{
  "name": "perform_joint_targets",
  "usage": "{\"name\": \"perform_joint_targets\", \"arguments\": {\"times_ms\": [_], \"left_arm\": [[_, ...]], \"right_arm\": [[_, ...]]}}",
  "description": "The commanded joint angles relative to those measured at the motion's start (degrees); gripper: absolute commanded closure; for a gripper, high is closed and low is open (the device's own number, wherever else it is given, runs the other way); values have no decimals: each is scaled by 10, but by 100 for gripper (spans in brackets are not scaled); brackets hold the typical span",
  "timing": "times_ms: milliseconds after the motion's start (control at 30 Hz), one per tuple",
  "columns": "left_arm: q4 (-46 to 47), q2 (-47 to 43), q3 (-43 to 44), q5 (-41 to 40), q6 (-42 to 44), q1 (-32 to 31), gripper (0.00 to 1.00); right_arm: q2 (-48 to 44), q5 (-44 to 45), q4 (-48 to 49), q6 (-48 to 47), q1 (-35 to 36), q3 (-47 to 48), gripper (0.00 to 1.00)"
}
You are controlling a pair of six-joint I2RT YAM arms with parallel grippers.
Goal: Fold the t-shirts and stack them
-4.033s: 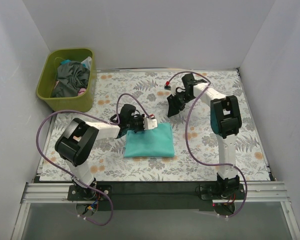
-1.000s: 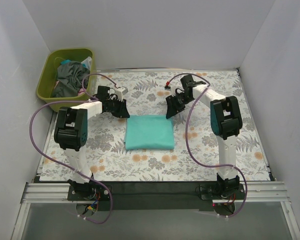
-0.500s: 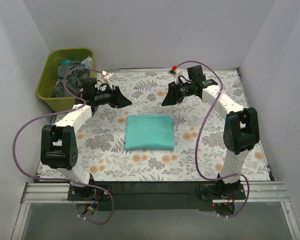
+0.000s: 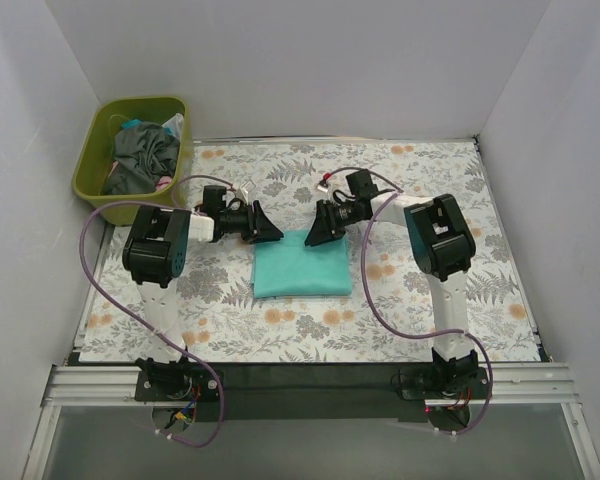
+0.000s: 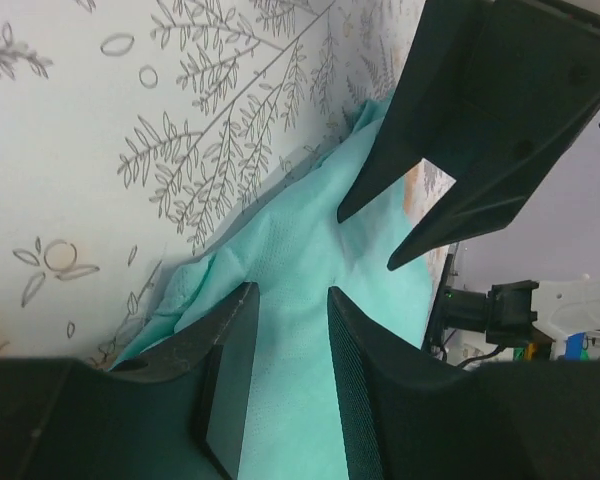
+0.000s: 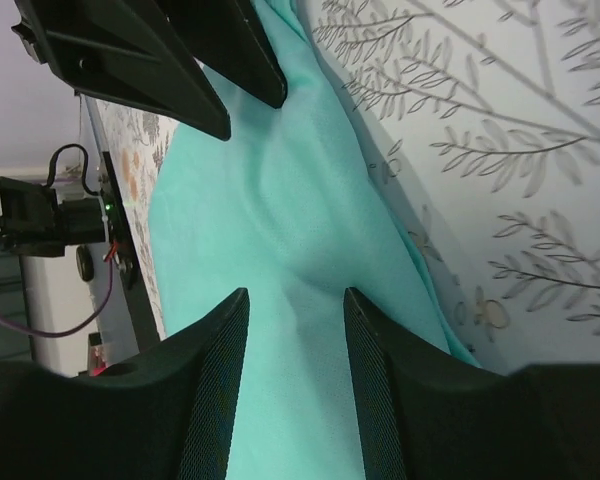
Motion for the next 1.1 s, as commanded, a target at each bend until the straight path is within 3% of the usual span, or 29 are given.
{"name": "perform_joint_targets", "arguments": {"times_ms": [0, 167, 267, 433, 567, 767, 933, 1067], "left_arm": [[16, 16, 42, -28, -1, 1, 67], [-38, 8, 119, -8, 39, 12, 65], [-76, -75, 105, 28, 54, 13, 64], [1, -223, -47, 89, -60, -1, 64], [82, -282, -183, 73, -139, -50, 66], [256, -200, -255, 34, -265, -110, 71], [225, -115, -257, -7, -227, -87, 74], [169, -80, -253, -2, -192, -44, 74]], "right_arm": [[29, 57, 25, -13, -29, 20, 56], [-7, 12, -14, -21, -44, 83, 56], [-100, -26, -16, -13, -43, 23, 56], [-222, -62, 29, 23, -29, -115, 59], [-277, -66, 114, 90, -2, -222, 62], [-221, -54, 172, 99, 36, -289, 67], [-126, -34, 173, 79, 8, -284, 72], [-111, -39, 172, 82, -34, -307, 72]]}}
